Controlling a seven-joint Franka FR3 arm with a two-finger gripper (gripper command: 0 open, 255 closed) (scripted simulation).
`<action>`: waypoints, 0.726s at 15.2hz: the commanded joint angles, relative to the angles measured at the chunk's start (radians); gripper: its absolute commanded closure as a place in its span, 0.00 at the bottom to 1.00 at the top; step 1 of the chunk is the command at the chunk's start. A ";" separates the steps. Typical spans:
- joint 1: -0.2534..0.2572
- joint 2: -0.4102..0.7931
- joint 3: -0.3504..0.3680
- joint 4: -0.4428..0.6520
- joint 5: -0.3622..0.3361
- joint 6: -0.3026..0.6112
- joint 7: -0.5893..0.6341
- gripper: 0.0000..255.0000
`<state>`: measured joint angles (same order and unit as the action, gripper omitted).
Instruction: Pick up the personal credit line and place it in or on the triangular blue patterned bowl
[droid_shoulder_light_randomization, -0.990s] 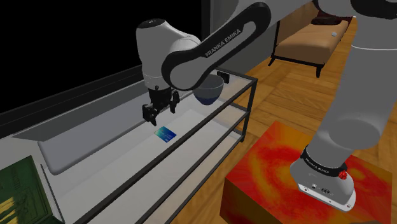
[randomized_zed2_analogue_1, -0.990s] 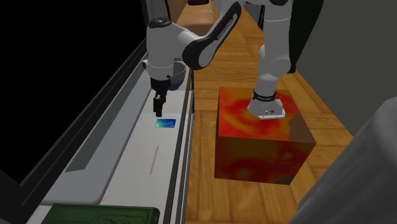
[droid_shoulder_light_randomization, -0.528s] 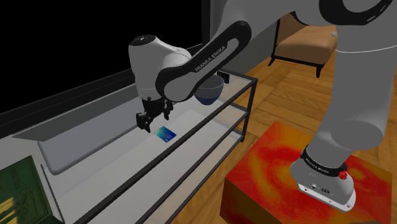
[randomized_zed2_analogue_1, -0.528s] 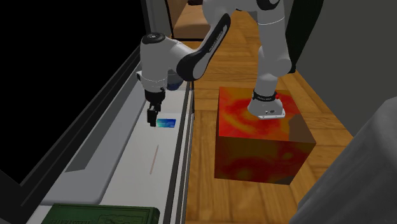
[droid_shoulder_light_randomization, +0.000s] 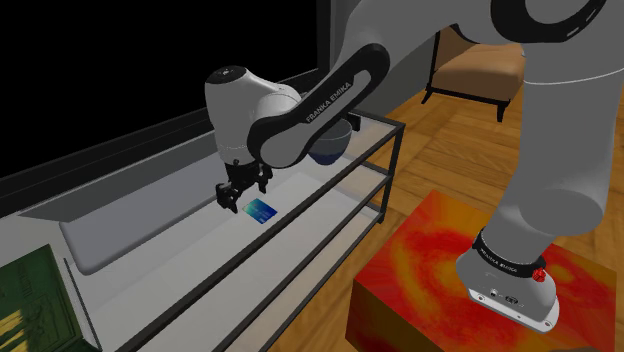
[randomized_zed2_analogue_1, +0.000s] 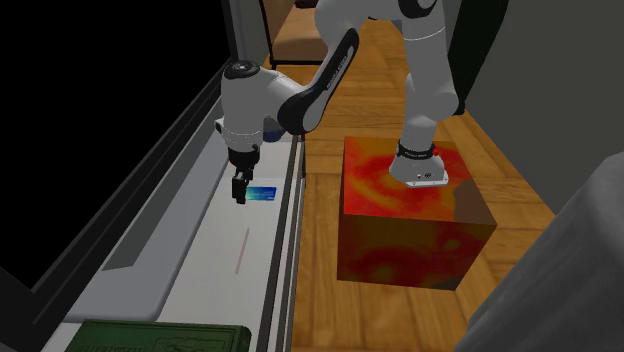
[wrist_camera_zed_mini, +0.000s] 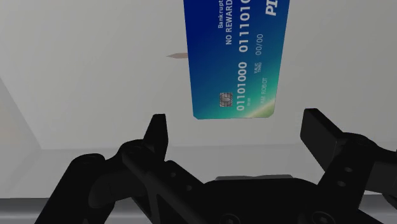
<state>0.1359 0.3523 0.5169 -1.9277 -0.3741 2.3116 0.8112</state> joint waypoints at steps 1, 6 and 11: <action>0.000 0.000 0.000 0.000 0.000 0.000 0.000 0.00; 0.000 0.000 0.000 0.000 0.000 0.000 -0.001 1.00; 0.000 0.001 0.000 0.001 -0.001 0.000 0.000 1.00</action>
<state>0.1370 0.3508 0.5184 -1.9257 -0.3740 2.3123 0.8116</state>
